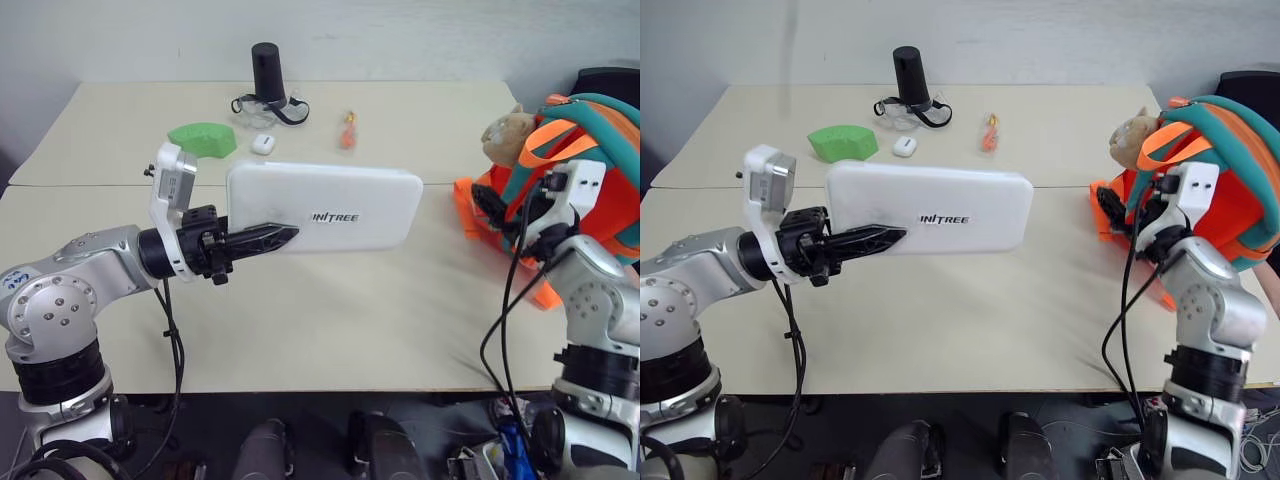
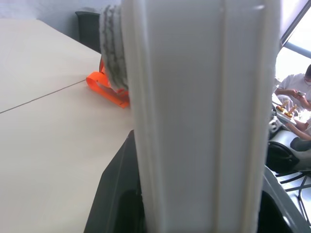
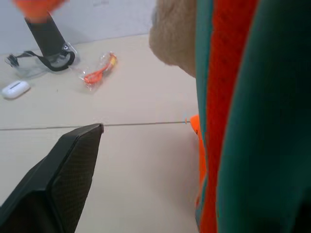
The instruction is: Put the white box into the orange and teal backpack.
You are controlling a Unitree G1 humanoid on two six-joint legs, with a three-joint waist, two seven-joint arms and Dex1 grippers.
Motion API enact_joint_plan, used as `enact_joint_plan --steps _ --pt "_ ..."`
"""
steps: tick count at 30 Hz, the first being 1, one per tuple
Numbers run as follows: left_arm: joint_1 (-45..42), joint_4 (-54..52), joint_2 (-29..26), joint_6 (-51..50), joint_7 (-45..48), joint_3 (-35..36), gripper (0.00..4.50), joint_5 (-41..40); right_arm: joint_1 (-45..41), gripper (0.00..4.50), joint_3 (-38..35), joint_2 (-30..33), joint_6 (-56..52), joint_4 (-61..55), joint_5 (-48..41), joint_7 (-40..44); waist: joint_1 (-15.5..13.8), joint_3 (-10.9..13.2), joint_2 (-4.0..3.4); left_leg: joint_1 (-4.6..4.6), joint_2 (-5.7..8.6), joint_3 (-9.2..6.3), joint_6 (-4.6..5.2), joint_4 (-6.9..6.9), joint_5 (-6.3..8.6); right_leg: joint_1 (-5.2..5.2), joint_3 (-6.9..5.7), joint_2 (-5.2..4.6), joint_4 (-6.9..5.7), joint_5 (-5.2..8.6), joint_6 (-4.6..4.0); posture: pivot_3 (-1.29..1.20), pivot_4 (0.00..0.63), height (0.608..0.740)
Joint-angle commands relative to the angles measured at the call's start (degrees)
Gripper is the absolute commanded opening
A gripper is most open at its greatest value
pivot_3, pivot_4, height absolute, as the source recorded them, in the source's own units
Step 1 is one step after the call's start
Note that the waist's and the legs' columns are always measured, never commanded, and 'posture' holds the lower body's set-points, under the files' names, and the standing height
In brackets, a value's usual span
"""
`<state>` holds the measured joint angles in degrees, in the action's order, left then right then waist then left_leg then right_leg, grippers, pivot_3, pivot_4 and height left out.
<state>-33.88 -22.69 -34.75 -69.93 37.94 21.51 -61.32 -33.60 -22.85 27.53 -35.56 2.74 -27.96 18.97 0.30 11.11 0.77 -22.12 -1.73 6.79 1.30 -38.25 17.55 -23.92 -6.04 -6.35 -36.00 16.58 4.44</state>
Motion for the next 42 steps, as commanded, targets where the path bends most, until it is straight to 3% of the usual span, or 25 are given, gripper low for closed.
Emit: enact_joint_plan --steps 1,10,15,22,36,42 --pt "-1.0 0.5 -1.7 2.4 -0.4 1.0 1.41 -1.4 -1.2 3.16 1.6 0.9 6.4 -0.1 0.9 4.3 0.0 0.0 0.00 0.00 -0.03 -0.01 -0.01 0.02 0.00 0.00 0.00 -0.01 0.00 0.00 0.00 0.00 0.150 0.740" --pt "0.4 4.3 -3.8 6.3 0.2 -1.1 1.41 1.3 0.2 0.03 3.2 3.4 6.2 -4.1 -3.1 13.9 0.0 0.0 0.00 -0.05 -0.04 0.01 -0.04 0.08 -0.02 0.00 -0.01 0.01 0.00 -0.03 0.06 0.00 0.150 0.740" --pt "-1.0 7.3 -4.3 8.2 0.1 -1.5 1.41 2.1 4.0 0.03 3.8 6.7 0.2 -12.1 -10.3 21.4 0.0 0.0 0.00 -0.04 -0.10 -0.01 -0.07 0.10 -0.02 0.00 0.00 -0.02 0.01 -0.03 0.05 0.00 0.150 0.740" --pt "-3.7 11.9 -7.0 11.1 2.9 -3.1 1.41 5.1 13.9 0.03 -0.6 19.0 -14.5 -29.0 -31.7 33.9 -0.1 0.0 0.01 -0.08 -0.07 0.01 -0.01 0.17 0.03 -0.01 -0.04 -0.07 0.07 -0.03 0.06 0.00 0.150 0.740" --pt "-6.8 13.9 -10.2 13.2 9.8 -4.3 1.41 6.3 20.7 0.03 -11.6 35.5 -26.7 -33.1 -63.3 42.5 -0.6 0.1 0.12 -0.08 -0.06 -0.03 0.06 0.13 0.09 0.00 -0.06 -0.19 0.32 -0.04 0.06 0.00 0.150 0.740" --pt "-7.9 11.6 -9.7 13.3 13.4 -6.7 1.41 5.7 22.0 0.03 -9.6 35.3 -24.5 -35.0 -60.3 42.1 -0.7 0.1 0.19 -0.08 -0.05 -0.02 0.09 0.09 0.11 0.01 -0.05 -0.19 0.32 -0.05 0.08 0.00 0.150 0.740"
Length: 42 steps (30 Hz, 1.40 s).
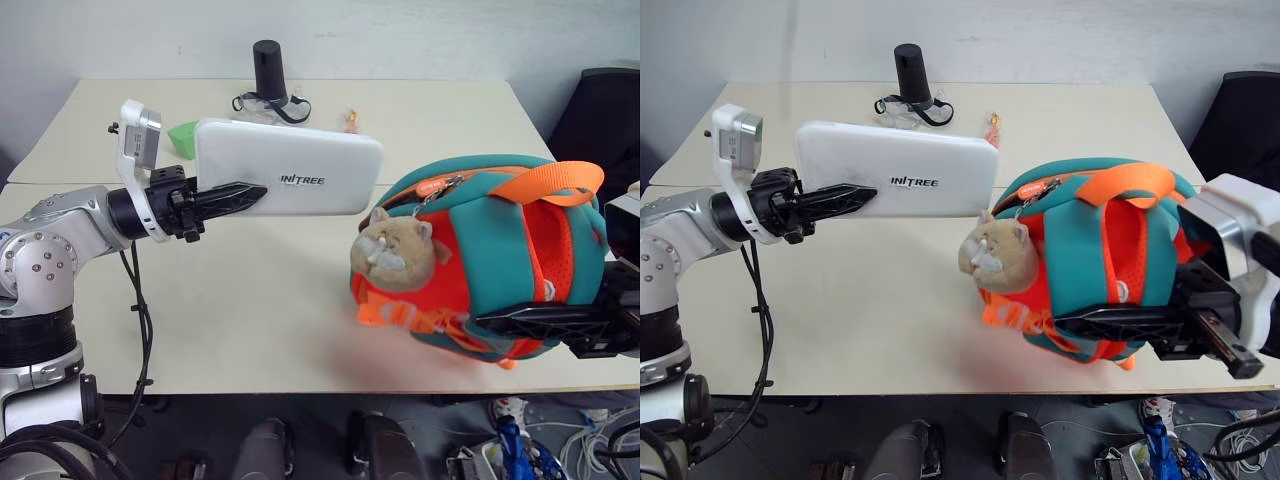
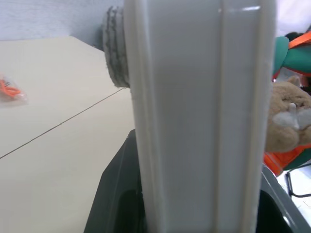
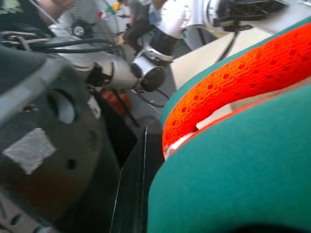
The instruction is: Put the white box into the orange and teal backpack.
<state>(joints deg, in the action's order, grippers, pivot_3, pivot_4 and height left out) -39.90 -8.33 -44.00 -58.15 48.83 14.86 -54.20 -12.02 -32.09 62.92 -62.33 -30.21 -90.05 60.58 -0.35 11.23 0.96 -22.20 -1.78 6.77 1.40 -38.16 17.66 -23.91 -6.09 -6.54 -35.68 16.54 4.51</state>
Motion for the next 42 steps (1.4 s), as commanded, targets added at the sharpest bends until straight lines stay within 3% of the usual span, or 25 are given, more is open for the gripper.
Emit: enact_joint_plan --steps 1,11,18,29,42 --pt "-2.0 -3.1 -0.4 2.0 3.2 -0.6 1.41 -1.2 0.6 0.03 0.2 -0.4 2.9 -2.3 3.0 0.3 0.0 0.0 0.00 0.00 0.00 0.00 0.00 -0.01 0.00 0.00 0.01 0.00 -0.01 0.00 0.00 0.00 0.150 0.740" --pt "-6.6 2.5 -3.8 5.0 8.0 1.7 1.41 0.0 2.2 0.03 4.3 -2.6 7.0 -2.9 9.9 -0.5 -0.8 0.0 0.04 0.00 0.01 0.02 -0.01 -0.06 -0.01 -0.01 0.00 0.05 -0.05 -0.01 0.01 0.00 0.150 0.740" --pt "-4.2 -0.4 -7.9 4.6 13.5 2.0 1.41 -1.4 3.9 0.03 5.2 -3.3 8.6 -2.9 13.1 -0.4 -1.0 0.0 0.04 0.00 0.02 0.03 -0.01 -0.06 0.01 0.00 0.00 0.05 -0.01 -0.01 0.02 0.00 0.150 0.740" --pt "-5.4 1.5 -1.5 13.5 13.6 -5.7 1.41 7.3 6.1 0.03 3.3 -2.1 8.1 -3.5 11.8 1.7 -1.1 0.0 0.06 0.01 0.02 -0.01 0.02 -0.09 0.01 0.04 -0.01 0.05 -0.03 -0.03 0.04 0.00 0.150 0.740" --pt "-7.7 4.2 -1.7 20.7 23.9 -16.0 1.41 16.2 7.0 0.03 3.2 -2.6 9.0 -3.1 12.3 0.6 -1.1 0.0 0.06 0.01 0.08 -0.02 0.13 -0.17 0.02 0.11 -0.04 0.08 0.00 -0.06 0.10 0.00 0.150 0.740"
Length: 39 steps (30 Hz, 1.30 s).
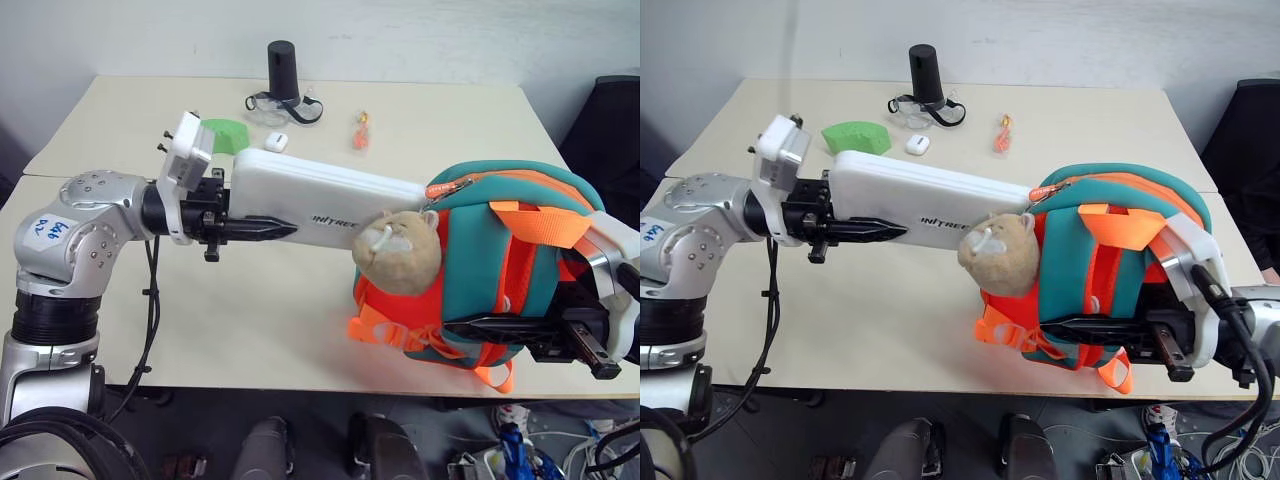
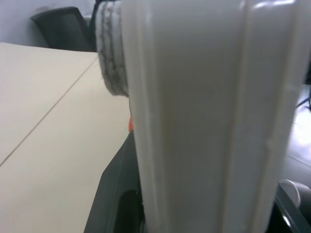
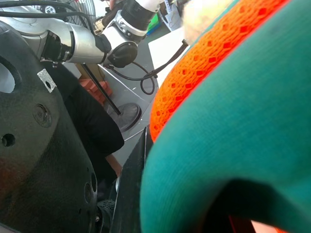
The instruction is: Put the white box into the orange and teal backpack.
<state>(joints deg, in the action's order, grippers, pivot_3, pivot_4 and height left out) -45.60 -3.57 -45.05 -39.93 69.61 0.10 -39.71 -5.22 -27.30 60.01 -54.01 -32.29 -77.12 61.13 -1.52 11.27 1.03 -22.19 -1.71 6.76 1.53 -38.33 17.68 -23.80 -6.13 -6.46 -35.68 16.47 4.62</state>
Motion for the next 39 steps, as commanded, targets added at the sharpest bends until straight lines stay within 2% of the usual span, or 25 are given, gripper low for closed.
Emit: enact_joint_plan --steps 1,10,20,24,33,38,39 --pt "-2.2 -0.1 -0.9 3.4 4.2 -2.1 1.41 2.9 0.3 0.03 -1.6 0.3 0.7 -1.0 -0.6 0.0 0.0 0.0 0.00 0.00 0.00 0.00 0.01 0.01 0.00 0.00 0.00 -0.01 0.02 0.00 0.00 0.00 0.150 0.740" --pt "-7.2 3.4 0.0 5.9 8.7 -4.6 1.41 6.8 0.7 0.03 -1.1 0.0 1.4 -1.8 -0.2 -0.2 0.2 0.0 0.00 0.00 -0.01 0.02 0.03 -0.03 0.01 0.00 0.00 0.04 -0.01 0.00 0.01 0.00 0.150 0.740" --pt "-2.0 -4.4 14.5 1.5 -7.2 -9.9 1.41 9.7 -0.6 0.03 1.1 -0.8 2.3 -2.9 -0.4 -1.5 0.0 0.0 0.01 -0.11 -0.01 -0.05 0.21 -0.37 0.11 0.10 0.00 -0.07 0.03 -0.09 0.16 0.00 0.150 0.740" --pt "-2.0 -3.5 20.6 -0.2 -13.5 -12.6 1.41 12.2 -1.1 0.03 2.2 -0.9 2.8 -3.1 -0.6 -2.1 0.0 0.0 0.00 -0.13 -0.03 -0.05 0.26 -0.54 0.15 0.12 0.02 -0.10 0.00 -0.11 0.20 0.00 0.150 0.740" --pt "-4.8 3.9 32.2 0.8 -18.2 -19.5 1.41 17.7 -1.4 0.03 3.8 -1.8 3.5 -3.6 -0.1 -3.0 -0.1 0.0 0.00 -0.12 -0.02 -0.06 0.30 -0.63 0.20 0.16 0.01 -0.12 0.01 -0.13 0.23 0.00 0.150 0.740" --pt "-5.3 6.7 34.0 2.4 -17.1 -21.2 1.41 19.9 -1.4 0.03 4.5 -2.4 4.1 -3.9 0.4 -4.1 -0.1 0.0 0.00 -0.14 0.00 -0.07 0.37 -0.66 0.25 0.21 0.00 -0.17 0.10 -0.17 0.30 0.00 0.150 0.740" --pt "-5.3 6.7 34.0 2.1 -16.7 -21.0 2.08 19.8 -1.3 0.00 4.5 -2.5 4.1 -3.9 0.4 -4.2 0.0 0.0 0.00 -0.13 -0.01 -0.07 0.36 -0.66 0.26 0.21 0.00 -0.17 0.10 -0.17 0.30 0.00 0.150 0.740"
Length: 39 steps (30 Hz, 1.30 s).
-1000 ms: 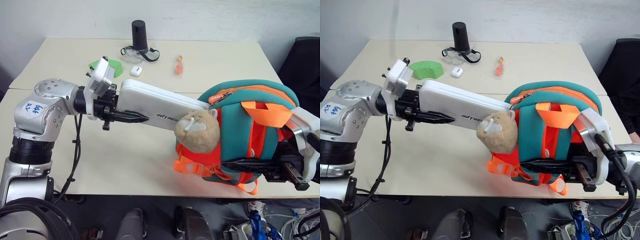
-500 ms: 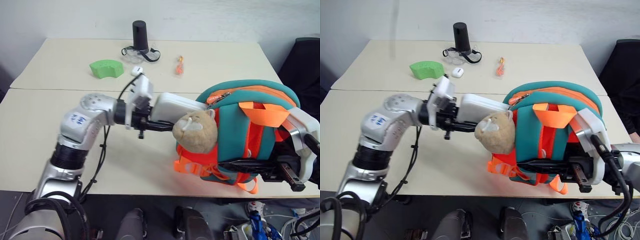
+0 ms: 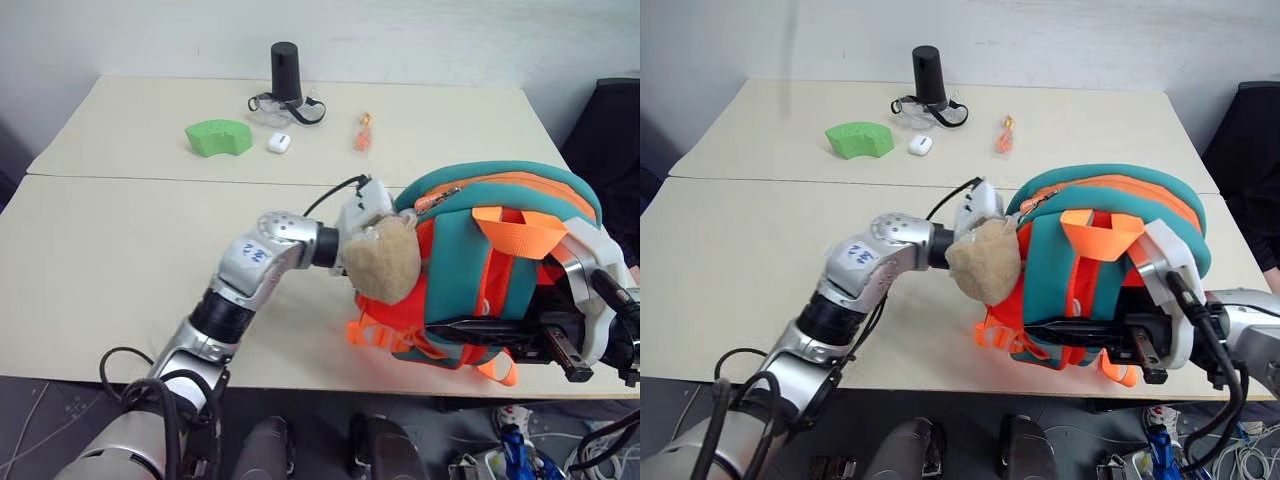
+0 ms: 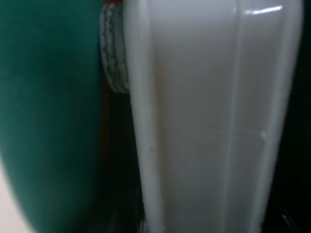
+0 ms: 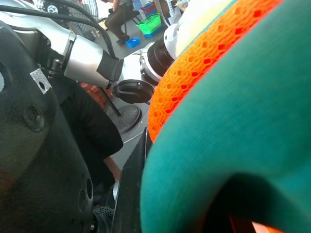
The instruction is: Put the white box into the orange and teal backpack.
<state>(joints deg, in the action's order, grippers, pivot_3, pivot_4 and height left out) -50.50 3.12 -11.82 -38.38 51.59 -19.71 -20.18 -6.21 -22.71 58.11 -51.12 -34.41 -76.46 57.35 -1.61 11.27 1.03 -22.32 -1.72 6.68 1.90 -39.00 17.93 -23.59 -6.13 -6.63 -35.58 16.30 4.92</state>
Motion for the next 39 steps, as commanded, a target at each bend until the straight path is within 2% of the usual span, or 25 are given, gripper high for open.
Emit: enact_joint_plan --steps 1,5,9,15,21,29,34,39 --pt "-0.3 0.0 0.8 0.4 1.5 -1.0 2.30 0.2 -0.3 0.00 0.0 -0.7 1.3 -1.8 -0.2 -0.6 0.1 0.0 0.00 0.01 -0.02 0.00 -0.02 0.00 0.01 0.00 0.01 0.00 0.00 0.00 0.00 0.00 0.150 0.740" --pt "-0.3 -1.3 -0.7 -1.0 3.0 1.8 3.46 -1.6 0.0 0.00 -0.1 -0.9 1.4 -1.7 0.3 -1.1 0.1 0.0 0.00 0.01 -0.03 -0.01 -0.02 0.00 0.01 0.00 0.00 0.00 -0.02 0.00 0.00 0.00 0.150 0.740" --pt "-1.1 -5.9 -6.1 -2.7 5.8 7.7 4.48 -5.6 0.7 0.00 0.2 -1.6 1.7 -1.8 1.6 -1.2 0.5 0.0 -0.01 0.01 -0.06 0.00 -0.05 0.00 0.02 -0.02 0.03 0.01 -0.02 0.00 -0.01 0.00 0.150 0.740" --pt "-1.9 -11.0 -13.4 -8.5 9.7 15.2 4.48 -13.8 1.0 0.00 2.0 -3.7 3.4 -1.7 4.8 -2.8 0.3 0.0 -0.01 0.00 -0.06 0.01 -0.08 -0.01 0.01 -0.04 0.01 0.03 -0.06 0.02 -0.04 0.00 0.150 0.740" --pt "-0.3 -15.3 -21.6 -13.1 15.4 18.7 4.48 -20.6 -0.7 0.00 5.4 -6.4 5.5 -1.1 10.2 -6.2 0.4 0.0 -0.01 0.01 -0.05 0.01 -0.10 -0.01 0.02 -0.03 0.02 0.05 -0.06 0.02 -0.03 0.00 0.150 0.740" --pt "-2.8 -15.1 -25.8 -24.3 12.6 27.6 4.48 -34.3 -1.4 0.00 7.0 -7.5 5.9 -1.5 11.3 -7.8 0.5 0.0 -0.01 0.03 -0.08 0.02 -0.13 -0.02 0.01 -0.03 0.04 0.08 -0.08 0.02 -0.04 0.00 0.150 0.740" --pt "-2.3 -17.8 -25.0 -25.9 9.3 24.9 4.48 -35.2 -1.4 0.00 7.3 -7.7 5.8 -1.8 11.0 -8.3 0.4 0.0 -0.01 0.05 -0.03 0.02 -0.13 -0.02 0.01 0.00 0.05 0.09 -0.08 0.01 -0.03 0.00 0.150 0.740" --pt "-0.5 -18.1 -24.3 -19.4 7.3 17.7 4.48 -26.8 -1.6 0.00 7.1 -7.5 5.5 -2.1 10.3 -8.6 0.3 0.0 -0.01 0.06 -0.02 0.05 -0.13 -0.02 0.01 0.00 0.06 0.11 -0.08 0.01 -0.03 0.00 0.150 0.740"
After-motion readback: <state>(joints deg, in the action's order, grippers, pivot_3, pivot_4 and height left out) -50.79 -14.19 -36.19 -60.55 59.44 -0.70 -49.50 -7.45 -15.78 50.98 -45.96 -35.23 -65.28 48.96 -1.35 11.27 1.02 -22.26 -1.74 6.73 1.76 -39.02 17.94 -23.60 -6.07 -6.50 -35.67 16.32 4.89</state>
